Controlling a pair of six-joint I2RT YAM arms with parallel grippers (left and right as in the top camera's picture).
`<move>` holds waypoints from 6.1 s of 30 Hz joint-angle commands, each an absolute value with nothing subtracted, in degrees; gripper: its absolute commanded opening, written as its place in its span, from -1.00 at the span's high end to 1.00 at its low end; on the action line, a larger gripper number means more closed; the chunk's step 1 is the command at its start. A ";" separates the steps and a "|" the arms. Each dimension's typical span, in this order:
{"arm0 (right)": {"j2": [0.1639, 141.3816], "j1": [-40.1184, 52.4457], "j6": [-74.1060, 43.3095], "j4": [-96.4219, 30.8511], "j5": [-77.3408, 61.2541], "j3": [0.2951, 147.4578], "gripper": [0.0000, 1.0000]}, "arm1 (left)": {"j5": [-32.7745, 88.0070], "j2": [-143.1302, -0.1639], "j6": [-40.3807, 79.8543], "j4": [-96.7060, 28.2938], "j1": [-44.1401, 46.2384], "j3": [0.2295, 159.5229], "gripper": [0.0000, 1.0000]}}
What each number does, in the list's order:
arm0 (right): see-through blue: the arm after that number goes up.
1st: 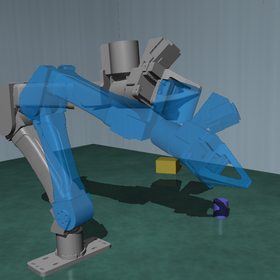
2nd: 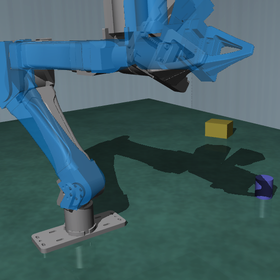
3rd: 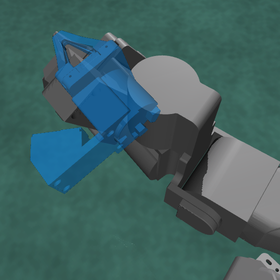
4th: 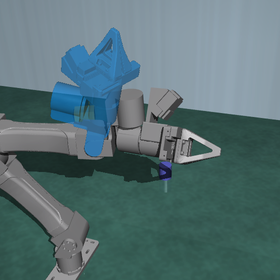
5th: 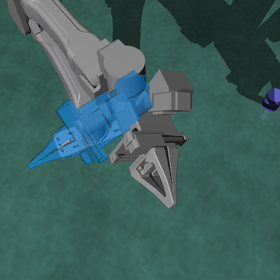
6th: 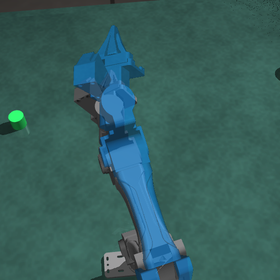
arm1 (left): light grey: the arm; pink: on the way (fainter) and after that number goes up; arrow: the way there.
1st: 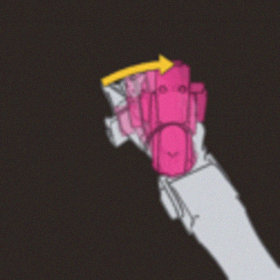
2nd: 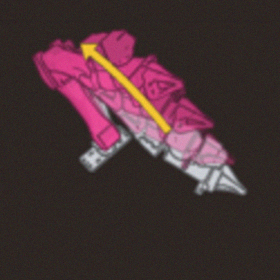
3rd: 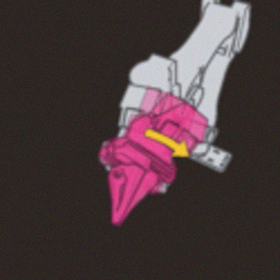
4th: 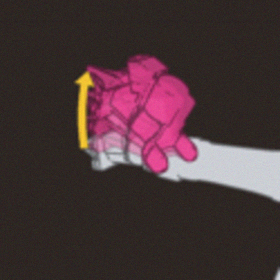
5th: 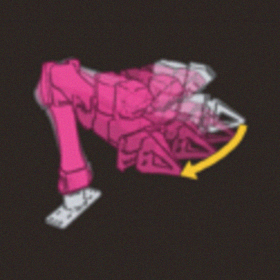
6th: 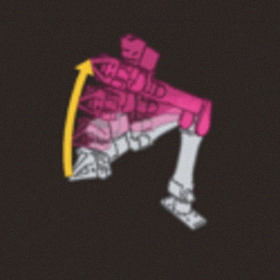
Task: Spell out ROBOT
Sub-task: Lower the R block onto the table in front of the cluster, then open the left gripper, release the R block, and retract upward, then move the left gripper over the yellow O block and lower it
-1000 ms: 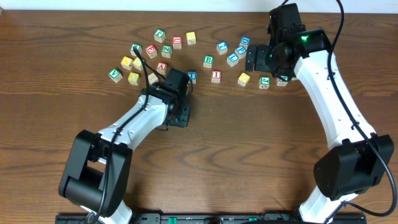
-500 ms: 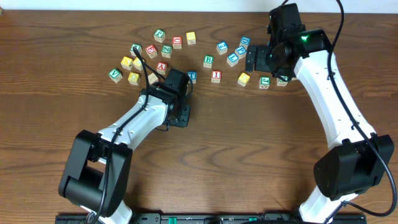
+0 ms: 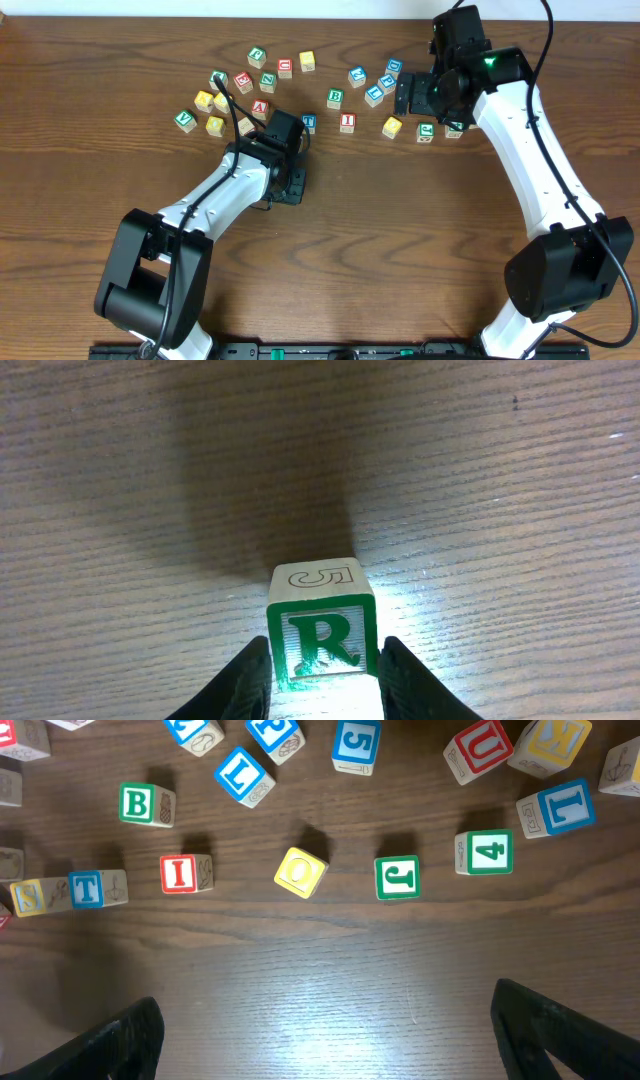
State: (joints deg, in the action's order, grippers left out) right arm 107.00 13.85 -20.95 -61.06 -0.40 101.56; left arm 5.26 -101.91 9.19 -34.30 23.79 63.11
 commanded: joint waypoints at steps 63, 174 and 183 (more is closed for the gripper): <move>107.53 14.35 -21.37 -61.12 -0.14 101.91 -0.99 | -4.54 -126.48 5.10 -68.88 3.95 131.74 -0.20; 107.53 14.35 -21.37 -61.12 -0.14 101.91 -0.98 | 1.04 -130.89 -7.49 -49.93 0.54 103.18 -0.05; 107.53 14.35 -21.37 -61.12 -0.14 101.91 -0.99 | 0.84 -131.85 -10.07 -48.71 0.54 103.18 -0.01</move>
State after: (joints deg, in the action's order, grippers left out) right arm 107.00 13.91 -20.95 -61.06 -0.40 101.56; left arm 1.15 -130.78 -8.45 -48.82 0.91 103.61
